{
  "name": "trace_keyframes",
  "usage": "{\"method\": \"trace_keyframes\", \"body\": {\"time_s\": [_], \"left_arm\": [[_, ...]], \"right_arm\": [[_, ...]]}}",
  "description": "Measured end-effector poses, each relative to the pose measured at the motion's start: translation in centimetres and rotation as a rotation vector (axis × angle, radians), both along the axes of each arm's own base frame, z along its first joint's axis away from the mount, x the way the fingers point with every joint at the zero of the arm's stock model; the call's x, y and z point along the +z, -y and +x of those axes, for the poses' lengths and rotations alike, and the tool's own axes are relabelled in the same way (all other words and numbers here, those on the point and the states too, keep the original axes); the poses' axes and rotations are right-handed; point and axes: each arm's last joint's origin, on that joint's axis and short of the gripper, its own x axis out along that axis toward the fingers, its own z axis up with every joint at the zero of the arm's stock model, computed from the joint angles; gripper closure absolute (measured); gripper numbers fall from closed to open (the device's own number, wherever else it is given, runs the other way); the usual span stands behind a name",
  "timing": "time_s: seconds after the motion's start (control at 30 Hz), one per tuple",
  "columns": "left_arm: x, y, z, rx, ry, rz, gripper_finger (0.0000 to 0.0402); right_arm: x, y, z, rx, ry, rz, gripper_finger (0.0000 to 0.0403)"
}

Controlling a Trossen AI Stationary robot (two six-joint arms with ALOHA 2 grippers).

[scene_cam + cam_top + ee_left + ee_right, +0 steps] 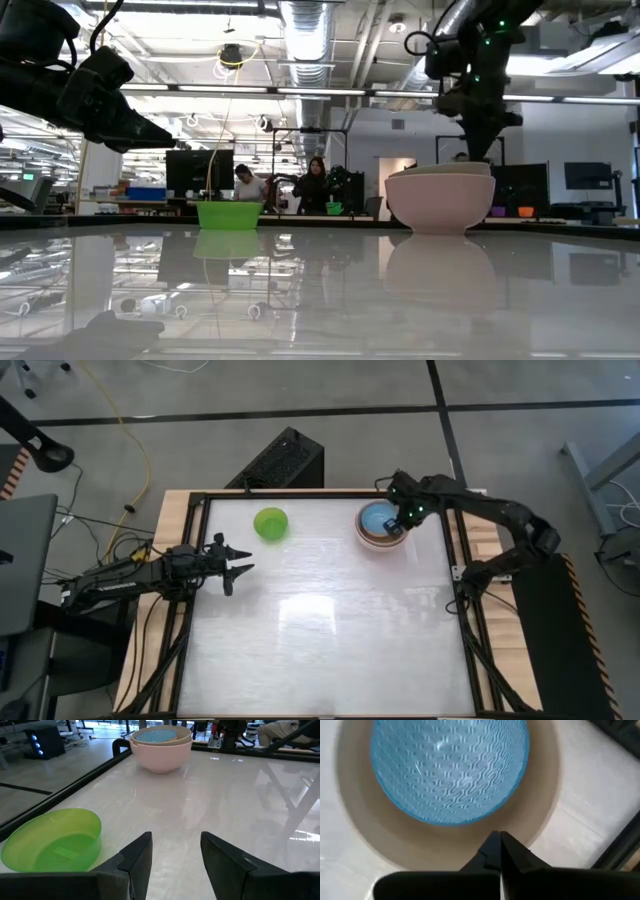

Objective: Nest bowls inside each other
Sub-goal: Stack the green bowl on top of the blue bowl

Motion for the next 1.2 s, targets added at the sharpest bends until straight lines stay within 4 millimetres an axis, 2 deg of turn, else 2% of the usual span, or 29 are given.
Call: {"method": "trace_keyframes", "body": {"time_s": [0.17,0.3,0.43,0.6,0.7,0.8,1.03,1.13,1.2], "left_arm": [[0.0,0.0,0.0,-0.001,0.0,0.0,0.0244],[0.0,0.0,0.0,0.0,0.0,0.0,0.0244],[0.0,0.0,0.0,0.0,0.0,0.0,0.0244],[0.0,0.0,0.0,-0.001,0.0,0.0,0.0244],[0.0,0.0,0.0,0.0,0.0,0.0,0.0244],[0.0,0.0,0.0,0.0,0.0,0.0,0.0244],[0.0,0.0,0.0,0.0,0.0,0.0,0.0244],[0.0,0.0,0.0,0.0,0.0,0.0,0.0244],[0.0,0.0,0.0,-0.001,0.0,0.0,0.0244]], "right_arm": [[-1.7,-0.6,-0.2,-0.005,-0.04,0.019,0.0395],[-1.9,-0.5,0.0,-0.006,-0.022,0.004,0.0398],[-1.3,-0.3,0.1,-0.001,0.01,-0.022,0.0398],[0.9,-0.5,0.8,0.016,0.113,-0.088,0.0399],[1.6,-1.2,2.8,0.06,0.256,-0.144,0.0399],[1.5,-2.2,5.9,0.138,0.378,-0.197,0.0398],[-1.1,-5.1,15.3,0.374,0.717,-0.354,0.0392],[-2.9,-5.7,18.5,0.427,0.855,-0.419,0.0387],[-3.7,-5.7,20.4,0.477,0.881,-0.45,0.0381]]}}
